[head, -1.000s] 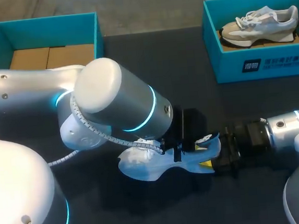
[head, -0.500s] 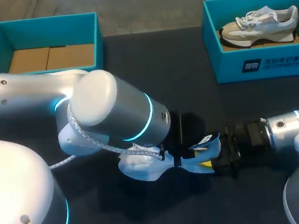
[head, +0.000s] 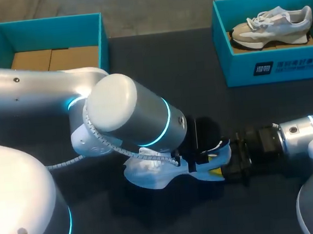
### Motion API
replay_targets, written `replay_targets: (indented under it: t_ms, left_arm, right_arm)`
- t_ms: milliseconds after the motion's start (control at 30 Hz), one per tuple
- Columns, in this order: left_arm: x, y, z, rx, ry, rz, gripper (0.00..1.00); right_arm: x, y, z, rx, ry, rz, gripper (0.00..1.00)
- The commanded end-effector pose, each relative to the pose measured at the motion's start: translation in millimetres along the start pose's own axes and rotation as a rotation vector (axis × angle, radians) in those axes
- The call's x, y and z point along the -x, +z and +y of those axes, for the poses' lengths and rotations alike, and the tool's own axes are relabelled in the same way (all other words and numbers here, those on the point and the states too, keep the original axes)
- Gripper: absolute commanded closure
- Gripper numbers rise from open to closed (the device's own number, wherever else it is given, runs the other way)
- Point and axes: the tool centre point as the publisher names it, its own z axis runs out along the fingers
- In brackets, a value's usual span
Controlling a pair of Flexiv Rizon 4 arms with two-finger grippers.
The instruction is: Take the shoe out of the shoebox, open the shoe tongue, remove and reinsert the insole, then place the shoe into the shoebox
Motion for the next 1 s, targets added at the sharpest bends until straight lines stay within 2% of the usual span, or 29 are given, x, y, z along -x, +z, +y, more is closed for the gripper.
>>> replay_targets:
  t_ms: [33,333,467,567,600,633,1000]
  left_arm:
    - [1.0,3.0,-1.0,0.016,-0.010,-0.020,0.61]
    - [8.5,2.6,5.3,0.015,-0.036,-0.021,0.73]
    - [10.2,-0.1,6.1,0.005,-0.043,-0.019,0.86]
    - [10.8,-1.6,6.8,-0.005,-0.047,-0.013,0.89]
    - [11.2,-2.4,7.3,-0.011,-0.050,-0.007,0.97]
    - [11.4,-3.0,7.6,-0.015,-0.053,-0.004,1.00]
    - [15.6,-18.9,6.1,-0.125,-0.065,0.113,1.00]
  right_arm:
    - [-2.5,0.3,-0.9,-0.003,0.000,-0.002,1.00]
    - [-2.5,0.3,-0.9,-0.003,0.000,-0.002,1.00]
    - [-2.5,0.3,-0.9,-0.003,0.000,-0.002,1.00]
    - [-2.5,0.3,-0.9,-0.003,0.000,-0.002,1.00]
    - [-2.5,0.3,-0.9,-0.003,0.000,-0.002,1.00]
    - [-2.5,0.3,-0.9,-0.003,0.000,-0.002,1.00]
    - [-2.5,0.3,-0.9,-0.003,0.000,-0.002,1.00]
